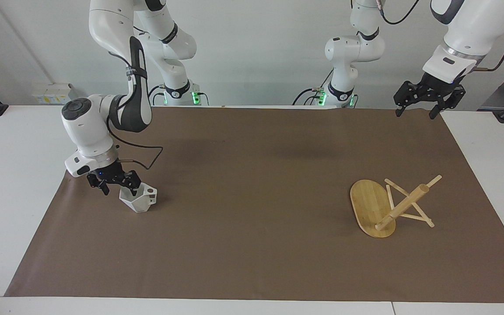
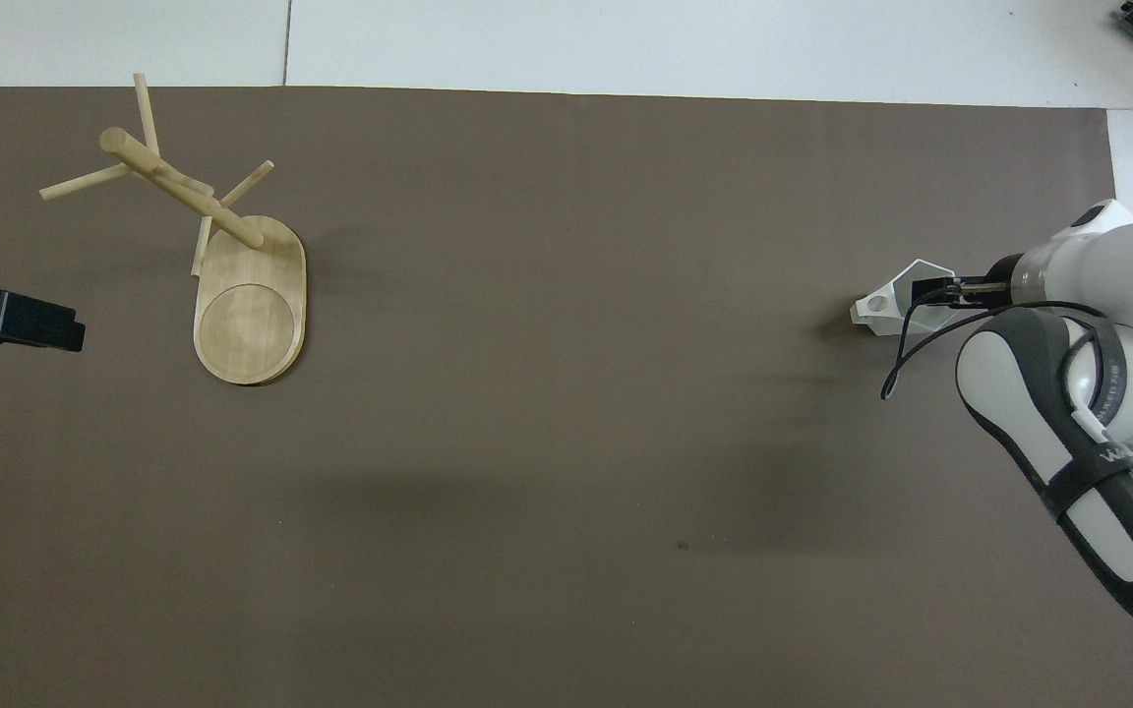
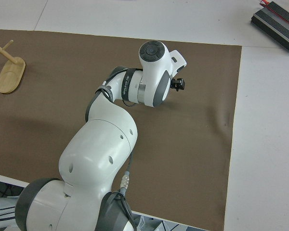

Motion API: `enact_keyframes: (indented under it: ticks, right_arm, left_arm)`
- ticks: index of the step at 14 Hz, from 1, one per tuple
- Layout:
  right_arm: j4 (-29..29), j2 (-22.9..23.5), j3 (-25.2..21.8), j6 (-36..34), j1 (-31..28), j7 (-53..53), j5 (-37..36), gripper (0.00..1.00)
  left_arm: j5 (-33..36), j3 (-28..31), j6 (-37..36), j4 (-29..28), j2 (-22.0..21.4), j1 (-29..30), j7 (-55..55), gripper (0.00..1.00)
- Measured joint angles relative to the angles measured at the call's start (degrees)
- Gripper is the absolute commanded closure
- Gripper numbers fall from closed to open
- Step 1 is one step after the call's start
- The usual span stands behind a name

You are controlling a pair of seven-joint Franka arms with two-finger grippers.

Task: Hang cup on rack
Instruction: 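Close the right gripper on the white cup's handle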

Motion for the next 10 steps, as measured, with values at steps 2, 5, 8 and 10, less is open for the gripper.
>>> enact_keyframes:
  ticks: [2,5,8,10]
  right_arm:
    - [0.0,0.0,-0.1,0.0,0.0,0.0,0.0,0.07]
    - [-0.1,0.0,-0.2,0.0,0.0,0.0,0.0,0.30]
    - [-0.1,0.0,-0.2,0.0,0.0,0.0,0.0,0.49]
    - [-0.1,0.0,-0.2,0.0,0.0,0.0,0.0,0.63]
  left_arm:
    - [0.0,0.0,0.0,0.0,0.0,0.0,0.0,0.00]
    - [0.0,0.0,0.0,0.0,0.0,0.0,0.0,0.00]
    - [0.0,0.0,0.0,0.0,0.0,0.0,0.0,0.00]
    - [0.0,0.0,0.0,0.0,0.0,0.0,0.0,0.00]
